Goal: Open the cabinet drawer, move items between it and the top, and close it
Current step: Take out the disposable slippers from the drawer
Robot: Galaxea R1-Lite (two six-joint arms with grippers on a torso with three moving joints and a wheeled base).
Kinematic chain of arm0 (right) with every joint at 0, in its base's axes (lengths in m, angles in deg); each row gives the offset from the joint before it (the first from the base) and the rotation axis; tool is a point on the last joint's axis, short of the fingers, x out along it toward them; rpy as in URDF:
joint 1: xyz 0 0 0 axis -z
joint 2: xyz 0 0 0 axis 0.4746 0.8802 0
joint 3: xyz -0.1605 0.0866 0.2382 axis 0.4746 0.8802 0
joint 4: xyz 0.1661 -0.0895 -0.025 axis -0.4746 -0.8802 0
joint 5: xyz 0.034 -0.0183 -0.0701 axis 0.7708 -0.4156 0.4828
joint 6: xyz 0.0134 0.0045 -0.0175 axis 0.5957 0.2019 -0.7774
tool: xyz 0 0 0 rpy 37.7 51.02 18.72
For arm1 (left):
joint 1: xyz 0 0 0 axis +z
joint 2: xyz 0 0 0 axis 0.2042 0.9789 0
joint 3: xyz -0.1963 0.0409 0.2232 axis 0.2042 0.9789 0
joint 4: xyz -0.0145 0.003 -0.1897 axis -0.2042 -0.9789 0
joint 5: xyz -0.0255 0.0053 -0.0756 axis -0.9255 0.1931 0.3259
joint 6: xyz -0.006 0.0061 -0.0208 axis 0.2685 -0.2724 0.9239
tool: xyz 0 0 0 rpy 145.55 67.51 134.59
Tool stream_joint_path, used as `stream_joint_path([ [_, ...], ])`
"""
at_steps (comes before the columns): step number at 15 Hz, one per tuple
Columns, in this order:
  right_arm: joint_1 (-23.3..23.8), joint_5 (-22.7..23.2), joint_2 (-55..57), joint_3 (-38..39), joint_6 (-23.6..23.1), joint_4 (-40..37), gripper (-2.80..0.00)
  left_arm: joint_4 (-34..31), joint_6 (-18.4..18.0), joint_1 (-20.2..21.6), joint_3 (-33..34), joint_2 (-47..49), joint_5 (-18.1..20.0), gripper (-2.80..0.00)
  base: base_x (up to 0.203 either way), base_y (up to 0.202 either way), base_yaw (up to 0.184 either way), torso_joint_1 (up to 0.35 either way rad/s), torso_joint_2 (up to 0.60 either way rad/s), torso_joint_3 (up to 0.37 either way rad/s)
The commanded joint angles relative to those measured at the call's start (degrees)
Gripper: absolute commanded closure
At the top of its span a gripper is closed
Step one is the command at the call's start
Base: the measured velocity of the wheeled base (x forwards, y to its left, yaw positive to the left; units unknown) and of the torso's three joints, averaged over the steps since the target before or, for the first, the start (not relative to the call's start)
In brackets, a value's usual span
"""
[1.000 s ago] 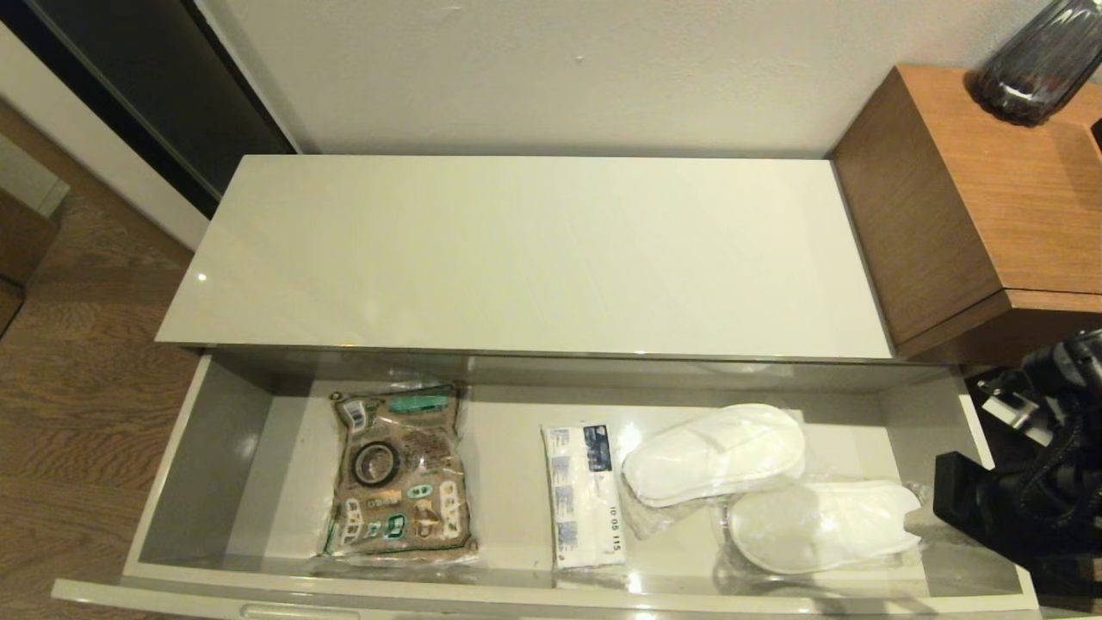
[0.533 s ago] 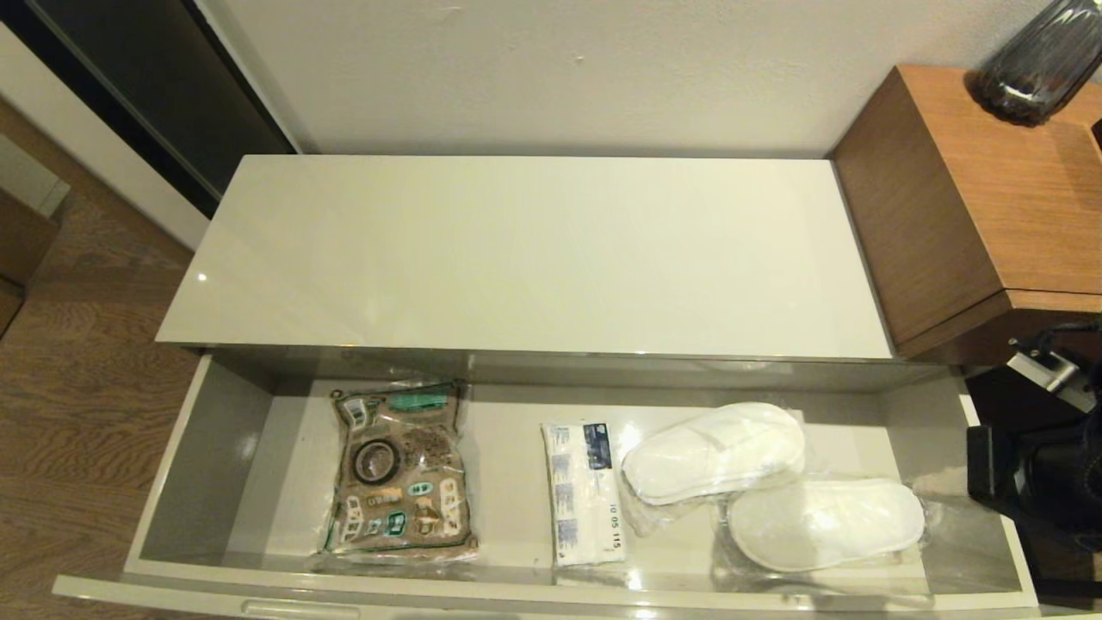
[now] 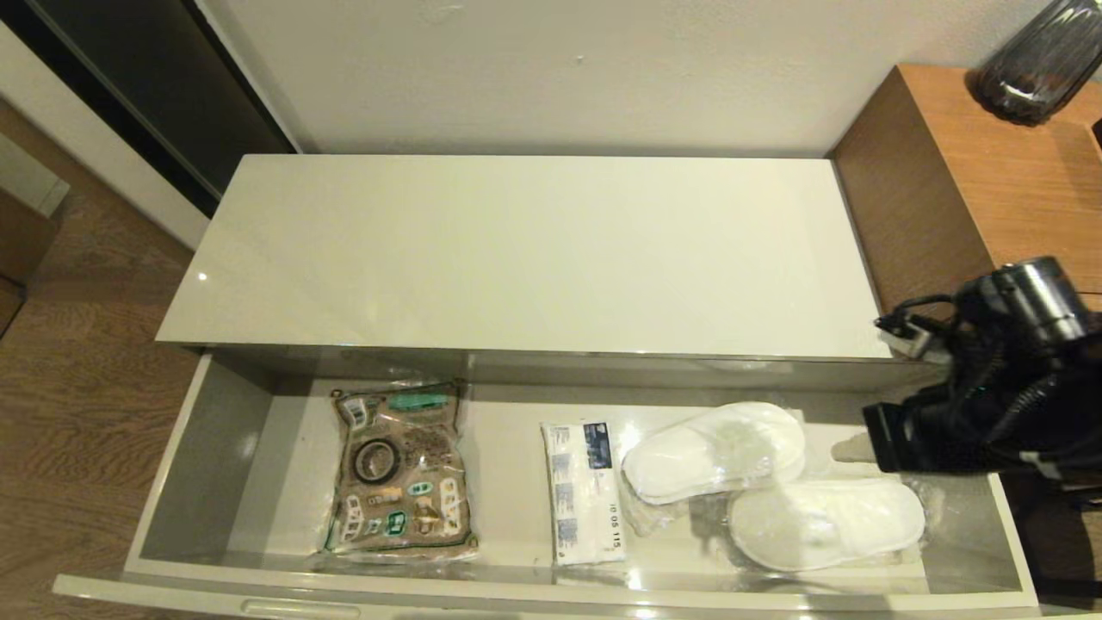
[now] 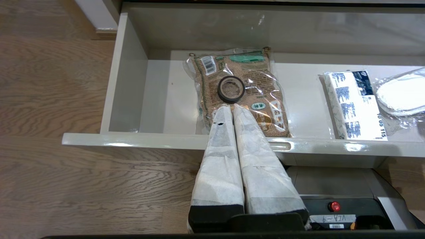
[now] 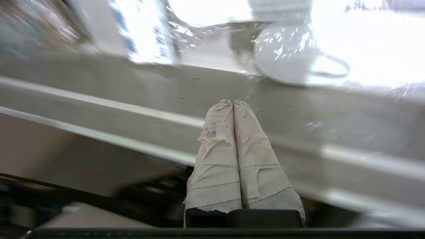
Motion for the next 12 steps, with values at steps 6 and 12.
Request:
stream_joint_path([
  [6, -7.3, -12.7, 7.1, -23.3, -6.6, -41.2, 0.0, 0.0, 0.0, 0.0, 0.0, 0.1, 0.0, 0.0, 0.0, 0.0, 0.0, 0.0, 0.0, 0.0],
  [12, -7.8, -21.3, 12.6, -17.3, -13.4, -32.6, 0.0, 0.1, 0.0, 0.0, 0.0, 0.1, 0.0, 0.0, 0.0, 0.0, 0.0, 0.0, 0.0, 0.0],
])
